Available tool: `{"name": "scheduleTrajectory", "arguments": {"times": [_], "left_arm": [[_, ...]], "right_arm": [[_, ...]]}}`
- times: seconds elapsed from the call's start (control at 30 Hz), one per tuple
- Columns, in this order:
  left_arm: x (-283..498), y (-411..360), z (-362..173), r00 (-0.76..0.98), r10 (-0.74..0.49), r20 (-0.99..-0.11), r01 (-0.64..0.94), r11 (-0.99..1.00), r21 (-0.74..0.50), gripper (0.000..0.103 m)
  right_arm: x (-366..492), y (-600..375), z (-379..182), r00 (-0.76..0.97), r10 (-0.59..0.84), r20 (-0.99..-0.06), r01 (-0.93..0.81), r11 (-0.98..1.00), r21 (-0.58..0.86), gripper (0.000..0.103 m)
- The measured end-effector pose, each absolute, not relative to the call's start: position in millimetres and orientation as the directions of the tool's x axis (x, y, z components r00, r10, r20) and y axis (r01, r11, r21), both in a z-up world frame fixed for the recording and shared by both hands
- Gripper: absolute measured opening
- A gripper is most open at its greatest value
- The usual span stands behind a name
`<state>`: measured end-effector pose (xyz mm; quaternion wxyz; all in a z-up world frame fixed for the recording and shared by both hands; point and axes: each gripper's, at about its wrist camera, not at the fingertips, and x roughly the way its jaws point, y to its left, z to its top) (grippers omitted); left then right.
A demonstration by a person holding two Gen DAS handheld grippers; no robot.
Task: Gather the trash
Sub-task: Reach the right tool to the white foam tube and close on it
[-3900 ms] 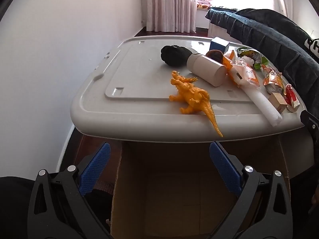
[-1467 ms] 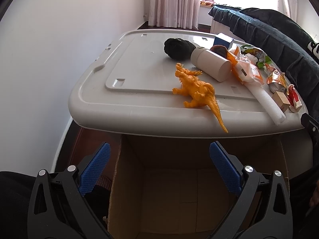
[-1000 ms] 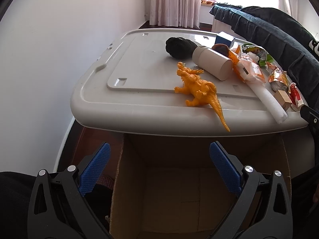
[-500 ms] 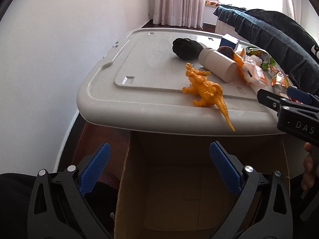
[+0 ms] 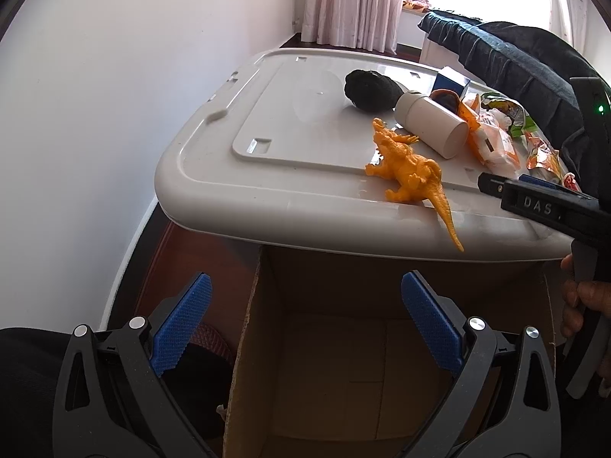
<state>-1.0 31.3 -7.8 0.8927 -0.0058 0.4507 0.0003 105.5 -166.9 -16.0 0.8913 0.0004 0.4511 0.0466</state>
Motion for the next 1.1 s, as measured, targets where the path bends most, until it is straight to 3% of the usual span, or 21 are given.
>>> {"name": "scheduleTrajectory", "arguments": {"times": [0.13, 0.2, 0.3, 0.4, 0.53, 0.73, 0.8, 0.97, 1.03, 1.1], "left_arm": [[0, 30, -8, 0.594, -0.002, -0.805, 0.000, 1.000, -0.002, 0.097], [-2, 29, -9, 0.596, 0.006, -0.803, 0.003, 1.000, 0.009, 0.097], [-2, 31, -10, 0.592, 0.009, -0.806, 0.000, 1.000, 0.011, 0.097], [-1, 32, -11, 0.586, 0.007, -0.811, -0.010, 1.000, 0.001, 0.097], [-1, 31, -11, 0.588, 0.010, -0.809, -0.006, 1.000, 0.007, 0.097], [-2, 31, -10, 0.588, 0.014, -0.808, -0.007, 1.000, 0.013, 0.097], [-2, 32, -10, 0.589, 0.011, -0.808, -0.011, 1.000, 0.005, 0.097], [-3, 31, -9, 0.592, 0.014, -0.806, -0.005, 1.000, 0.014, 0.097], [-3, 31, -9, 0.593, 0.015, -0.805, -0.007, 1.000, 0.014, 0.097], [-2, 32, -9, 0.592, 0.013, -0.806, -0.009, 1.000, 0.009, 0.097]], "right_arm": [[108, -159, -22, 0.605, 0.027, -0.795, -0.103, 0.994, -0.045, 0.073], [107, -161, -22, 0.619, 0.010, -0.785, -0.091, 0.994, -0.059, 0.067], [103, -177, -12, 0.644, 0.050, -0.764, -0.043, 0.999, 0.029, 0.055], [107, -191, -13, 0.634, 0.087, -0.768, -0.025, 0.995, 0.092, 0.054], [111, -197, -17, 0.634, 0.008, -0.773, 0.006, 1.000, 0.015, 0.055], [111, -219, -13, 0.645, 0.131, -0.753, 0.017, 0.983, 0.185, 0.054], [114, -216, -14, 0.640, 0.114, -0.760, 0.004, 0.989, 0.151, 0.054], [117, -189, -24, 0.622, -0.067, -0.780, -0.024, 0.994, -0.105, 0.049], [118, -197, -26, 0.610, -0.002, -0.792, -0.018, 1.000, -0.017, 0.038], [118, -202, -26, 0.595, 0.020, -0.803, -0.015, 1.000, 0.013, 0.033]]}}
